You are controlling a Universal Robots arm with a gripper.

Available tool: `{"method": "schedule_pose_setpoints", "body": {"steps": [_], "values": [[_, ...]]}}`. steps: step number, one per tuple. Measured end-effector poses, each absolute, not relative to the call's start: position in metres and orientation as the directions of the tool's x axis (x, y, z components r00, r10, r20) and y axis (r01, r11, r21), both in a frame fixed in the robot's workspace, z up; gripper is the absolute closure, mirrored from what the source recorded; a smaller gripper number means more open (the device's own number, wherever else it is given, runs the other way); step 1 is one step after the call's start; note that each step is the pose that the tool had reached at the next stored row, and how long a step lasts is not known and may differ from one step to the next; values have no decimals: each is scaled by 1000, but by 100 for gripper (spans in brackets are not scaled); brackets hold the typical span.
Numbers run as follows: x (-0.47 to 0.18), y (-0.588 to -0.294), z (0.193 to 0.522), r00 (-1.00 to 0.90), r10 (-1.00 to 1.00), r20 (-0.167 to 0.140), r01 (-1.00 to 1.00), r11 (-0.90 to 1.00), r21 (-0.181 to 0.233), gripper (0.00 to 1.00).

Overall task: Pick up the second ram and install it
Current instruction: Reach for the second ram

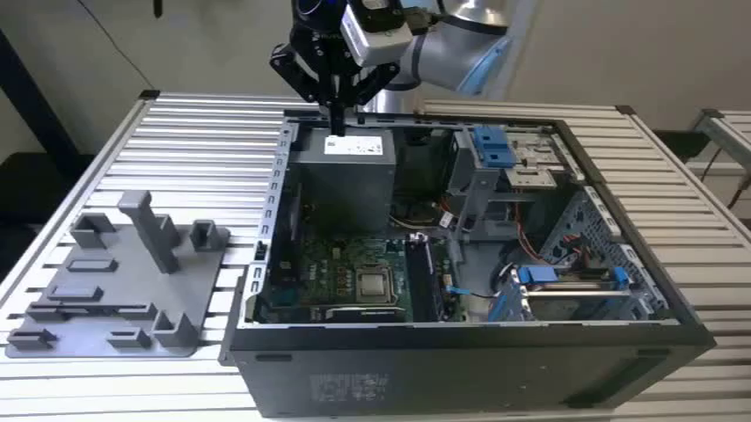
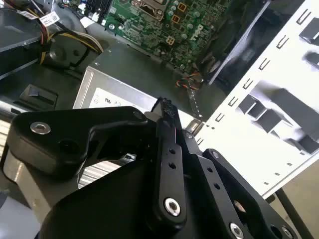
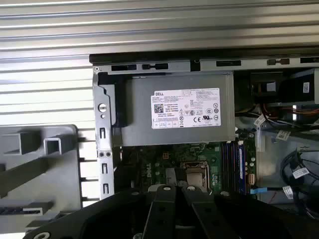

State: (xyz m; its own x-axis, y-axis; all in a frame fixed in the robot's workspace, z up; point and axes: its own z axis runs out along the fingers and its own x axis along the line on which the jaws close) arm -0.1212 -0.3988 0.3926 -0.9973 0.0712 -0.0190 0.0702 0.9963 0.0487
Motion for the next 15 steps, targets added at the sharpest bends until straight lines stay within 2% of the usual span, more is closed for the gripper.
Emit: {"method": "schedule_pose_setpoints", "body": {"steps": [15], "values": [[-124, -399, 393, -997, 71, -17, 71, 996, 51, 89]]}}
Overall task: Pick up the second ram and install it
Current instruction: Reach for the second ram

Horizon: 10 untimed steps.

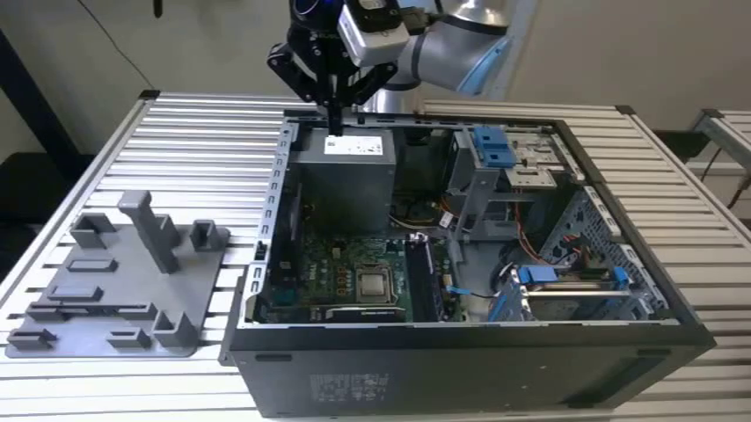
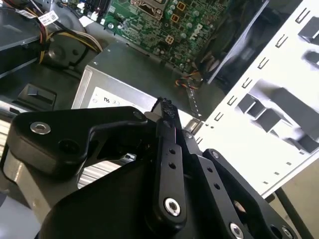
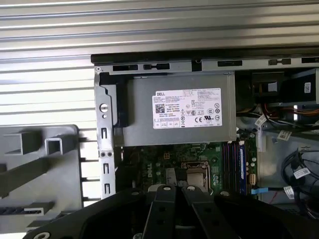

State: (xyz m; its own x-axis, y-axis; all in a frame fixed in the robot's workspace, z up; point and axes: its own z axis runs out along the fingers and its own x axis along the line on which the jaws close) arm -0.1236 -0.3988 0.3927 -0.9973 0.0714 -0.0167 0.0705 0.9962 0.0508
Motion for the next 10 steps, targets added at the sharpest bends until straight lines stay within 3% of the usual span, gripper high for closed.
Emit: {"method": "schedule_pose_setpoints", "body": {"steps": [6, 10], "values": [[-135, -399, 392, -997, 71, -14, 70, 996, 55, 89], [-138, -399, 393, -997, 71, 7, 71, 995, 63, 89]]}}
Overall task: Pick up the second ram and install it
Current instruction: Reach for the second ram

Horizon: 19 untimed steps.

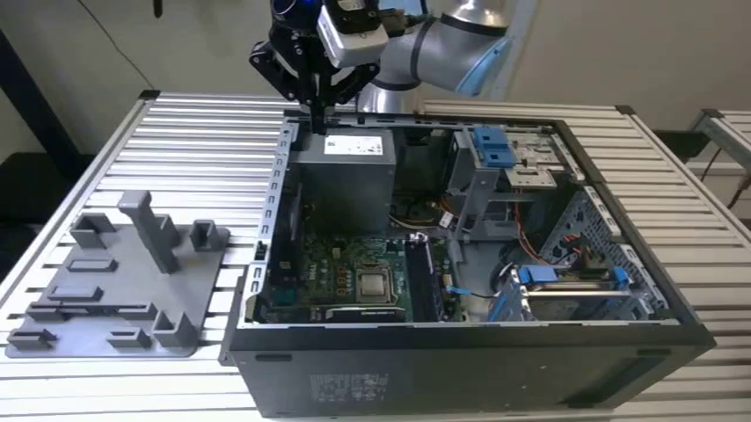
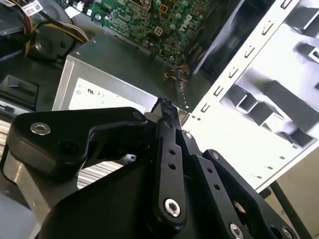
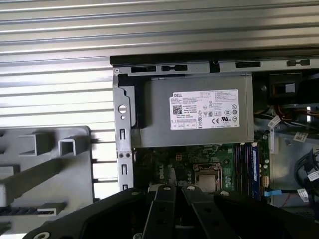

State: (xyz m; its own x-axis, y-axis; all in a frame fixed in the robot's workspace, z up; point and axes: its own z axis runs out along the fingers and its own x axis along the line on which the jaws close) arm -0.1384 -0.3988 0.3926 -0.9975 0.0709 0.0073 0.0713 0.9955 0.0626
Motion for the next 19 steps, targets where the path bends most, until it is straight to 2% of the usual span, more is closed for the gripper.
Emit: {"method": "schedule_pose_setpoints", "body": {"steps": [3, 19], "values": [[-142, -399, 393, -997, 68, 20, 69, 995, 74, 89], [-174, -398, 393, -998, 63, 20, 64, 995, 76, 89]]}}
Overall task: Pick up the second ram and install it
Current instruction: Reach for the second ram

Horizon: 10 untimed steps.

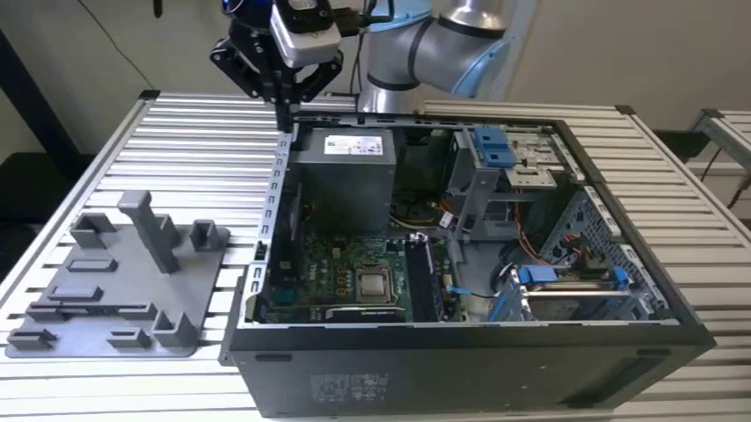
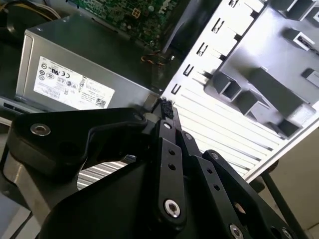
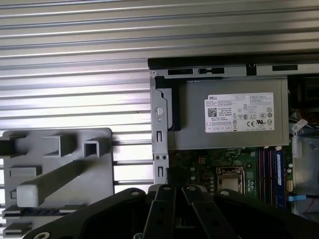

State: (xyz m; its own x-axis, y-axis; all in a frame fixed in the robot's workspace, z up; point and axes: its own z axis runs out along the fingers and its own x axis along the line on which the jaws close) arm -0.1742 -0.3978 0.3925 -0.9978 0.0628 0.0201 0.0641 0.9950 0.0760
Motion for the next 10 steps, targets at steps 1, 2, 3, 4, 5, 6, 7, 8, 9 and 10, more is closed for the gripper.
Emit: {"method": "schedule_pose_setpoints", "body": {"steps": [1, 2, 3, 4, 5, 6, 7, 8, 9, 10], "values": [[-176, -398, 393, -998, 63, 20, 64, 995, 76, 89], [-179, -398, 393, -998, 63, 20, 64, 995, 76, 89], [-181, -398, 393, -998, 62, 20, 64, 995, 76, 89], [-183, -398, 393, -998, 62, 20, 64, 995, 76, 89], [-185, -398, 393, -998, 62, 20, 64, 995, 76, 89], [-187, -398, 393, -998, 62, 20, 63, 995, 76, 89], [-189, -398, 393, -998, 60, 20, 62, 995, 76, 89], [-191, -398, 393, -998, 58, 20, 60, 995, 76, 89], [-193, -398, 393, -998, 55, 20, 57, 995, 76, 89], [-195, -398, 393, -998, 53, 20, 54, 996, 76, 89]]}}
